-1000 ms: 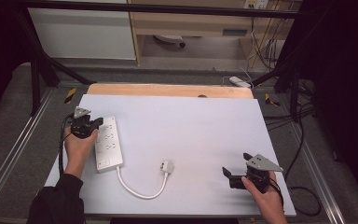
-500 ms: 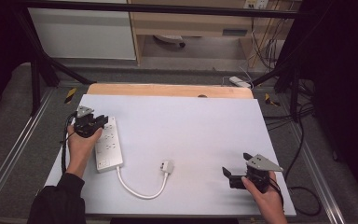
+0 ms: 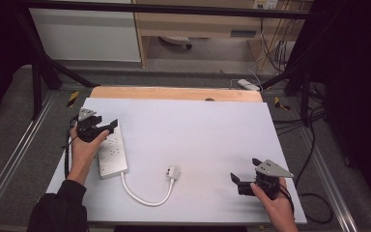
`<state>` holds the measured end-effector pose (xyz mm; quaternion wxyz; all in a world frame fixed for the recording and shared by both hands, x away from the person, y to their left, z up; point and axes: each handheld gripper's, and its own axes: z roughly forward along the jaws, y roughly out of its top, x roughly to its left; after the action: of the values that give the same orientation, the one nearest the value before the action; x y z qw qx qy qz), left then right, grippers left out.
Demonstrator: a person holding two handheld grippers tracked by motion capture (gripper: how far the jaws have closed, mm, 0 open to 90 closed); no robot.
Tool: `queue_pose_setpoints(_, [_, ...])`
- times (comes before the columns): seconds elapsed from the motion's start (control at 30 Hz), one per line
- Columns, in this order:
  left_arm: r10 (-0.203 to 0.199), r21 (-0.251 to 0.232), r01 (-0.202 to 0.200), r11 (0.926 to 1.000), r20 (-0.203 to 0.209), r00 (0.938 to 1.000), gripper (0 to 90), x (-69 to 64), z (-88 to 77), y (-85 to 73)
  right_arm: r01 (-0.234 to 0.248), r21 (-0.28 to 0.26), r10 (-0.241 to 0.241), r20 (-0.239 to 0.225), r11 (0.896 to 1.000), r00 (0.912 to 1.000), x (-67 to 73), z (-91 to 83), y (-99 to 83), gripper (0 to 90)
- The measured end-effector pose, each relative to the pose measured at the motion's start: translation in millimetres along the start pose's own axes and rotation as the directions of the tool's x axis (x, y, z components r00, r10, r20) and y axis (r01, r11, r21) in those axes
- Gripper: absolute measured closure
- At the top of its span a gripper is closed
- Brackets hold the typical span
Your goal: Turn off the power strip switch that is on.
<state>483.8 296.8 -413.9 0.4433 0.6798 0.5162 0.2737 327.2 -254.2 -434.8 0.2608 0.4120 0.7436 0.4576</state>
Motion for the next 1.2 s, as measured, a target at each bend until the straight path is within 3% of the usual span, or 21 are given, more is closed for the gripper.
queue_pose_setpoints(0.2, [-0.033, 0.003, 0.033, 0.9994, -0.007, 0.9994, 13.9, -1.7, 0.1, 0.9, -0.003, -0.004, 0.003, 0.007, 1.0, 1.0, -1.4, -0.6, -0.1, 2.6])
queue_pose_setpoints(0.43, [-0.021, -0.01, 0.022, 0.9997, 0.015, 0.9997, 8.2, -6.8, -4.6, 4.0, 0.001, 0.001, -0.001, 0.002, 1.0, 1.0, -0.4, 0.0, -0.1, 2.6])
queue_pose_setpoints(0.97, [0.052, -0.033, -0.051, 0.9982, 0.037, 0.998, 6.6, -17.1, -18.4, 2.0, 0.001, 0.006, -0.001, 0.001, 1.0, 1.0, 0.0, 0.8, -0.3, 2.6])
queue_pose_setpoints(1.2, [0.052, -0.08, -0.048, 0.9956, 0.049, 0.9974, 6.4, -17.1, -31.0, 3.2, 0.004, 0.003, -0.004, -0.001, 1.0, 1.0, -0.5, 0.6, -0.1, 2.6])
